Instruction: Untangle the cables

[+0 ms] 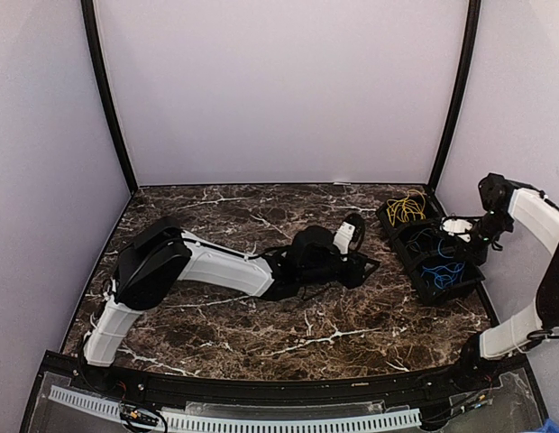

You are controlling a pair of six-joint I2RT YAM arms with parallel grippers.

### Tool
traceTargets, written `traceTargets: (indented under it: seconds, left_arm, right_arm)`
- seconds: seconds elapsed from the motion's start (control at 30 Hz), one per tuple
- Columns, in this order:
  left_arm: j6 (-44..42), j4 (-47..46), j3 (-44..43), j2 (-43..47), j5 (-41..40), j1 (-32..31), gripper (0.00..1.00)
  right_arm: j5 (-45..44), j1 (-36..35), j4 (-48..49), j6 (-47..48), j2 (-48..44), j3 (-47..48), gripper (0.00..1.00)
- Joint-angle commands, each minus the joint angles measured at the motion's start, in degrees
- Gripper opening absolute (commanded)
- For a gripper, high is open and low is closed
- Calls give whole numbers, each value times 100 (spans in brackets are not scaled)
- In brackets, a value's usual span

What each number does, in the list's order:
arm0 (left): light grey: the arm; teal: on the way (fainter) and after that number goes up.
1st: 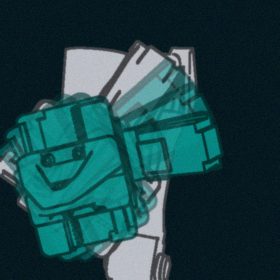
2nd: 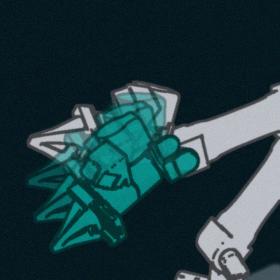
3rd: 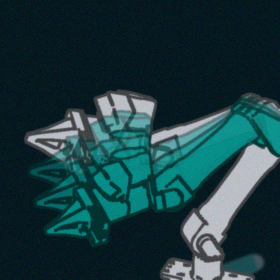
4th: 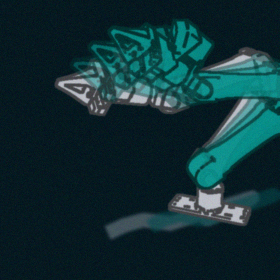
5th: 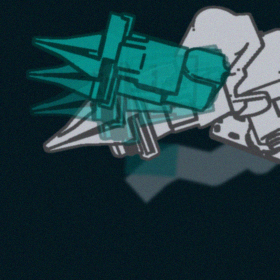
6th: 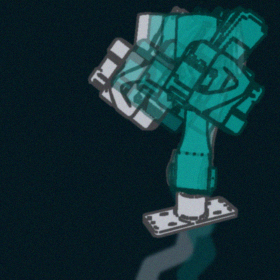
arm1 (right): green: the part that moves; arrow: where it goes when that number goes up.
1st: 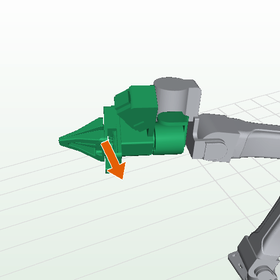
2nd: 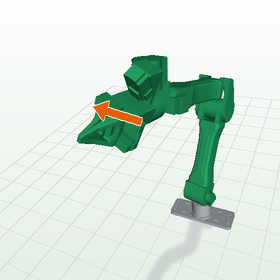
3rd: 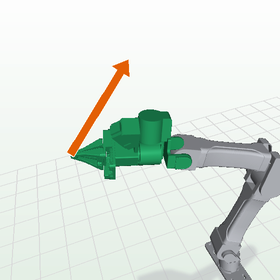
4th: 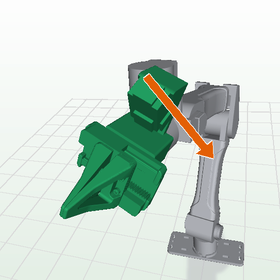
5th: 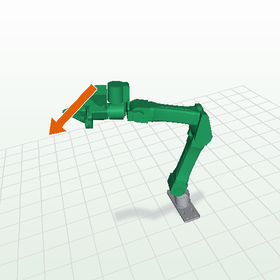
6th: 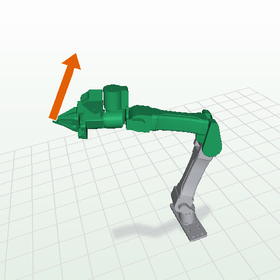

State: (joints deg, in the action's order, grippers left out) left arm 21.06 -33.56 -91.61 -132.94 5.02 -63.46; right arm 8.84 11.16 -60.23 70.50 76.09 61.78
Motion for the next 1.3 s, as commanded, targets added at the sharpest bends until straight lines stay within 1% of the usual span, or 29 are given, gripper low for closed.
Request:
traceTargets:
  seconds: [0.0,0.17,0.3,0.33,0.43,0.47,0.53,0.57,0.73,0.77,0.83,0.9,0.93,0.97,1.0,1.03,1.07,1.1,1.13,1.17,1.2,1.27]
  left_arm:
    - [141,-290,327,548,32,54,44]
    - [37,-240,681,822,3,90,45]
    - [-71,-84,908,1075,-19,141,45]
    - [-69,-56,957,1178,-28,176,45]
    - [7,37,1350,1449,-105,289,45]
    - [5,83,1459,1628,-145,367,45]
    - [-44,279,1881,1948,-452,497,45]
    - [-51,354,2006,2076,-784,539,46]
    - [-297,829,2906,3039,-1628,852,50]
    - [-345,928,2975,3251,-1750,883,52]
    - [-563,1236,3132,3519,-2090,890,54]
    - [-740,1598,3180,3737,-2446,900,56]
    - [-800,1890,3162,3801,-2713,903,60]
    - [-838,2021,3151,3918,-2816,903,61]
    - [-910,2293,3117,3983,-3012,909,65]
    - [-945,2425,3098,4094,-3097,917,67]
    - [-1005,2655,3051,4150,-3214,925,69]
    - [-1055,2886,3004,4267,-3246,963,70]
    - [-1066,3003,2980,4378,-3297,983,71]
    - [-1037,3186,2942,4442,-3341,1041,71]
    - [-978,3254,2923,4580,-3464,1118,72]
    - [-816,3623,2888,4827,-3400,1279,72]
  right_arm:
    - [-239,-62,481,-41,481,-172,0]
    - [-456,-96,755,-267,1187,-264,0]
    - [-580,-96,738,-465,1462,-138,0]
    - [-615,-96,675,-512,1464,-73,4]
    - [-762,-89,430,-566,1246,54,25]
    - [-784,-88,342,-538,1116,70,29]
    - [-855,-87,220,-492,799,80,39]
    - [-1011,-87,161,-467,679,72,42]
    - [-1638,-96,-182,-365,326,243,50]
    - [-1719,-101,-247,-362,307,373,50]
    - [-1709,-136,-424,-401,301,775,51]
    - [-1450,-243,-631,-531,348,1301,53]
    - [-1200,-330,-712,-622,382,1579,54]
    - [-888,-423,-754,-797,410,1804,55]
    - [-496,-533,-703,-981,434,1988,58]
    - [-237,-658,-531,-1204,436,2102,62]
    - [-51,-783,-251,-1495,426,2150,71]
    - [72,-918,242,-1819,424,2135,96]
    - [112,-1032,664,-2194,422,2096,98]
    - [172,-1118,1052,-2579,465,2078,99]
    - [428,-1258,1255,-2822,537,2112,99]
    - [1208,-1310,1673,-3028,679,2129,99]
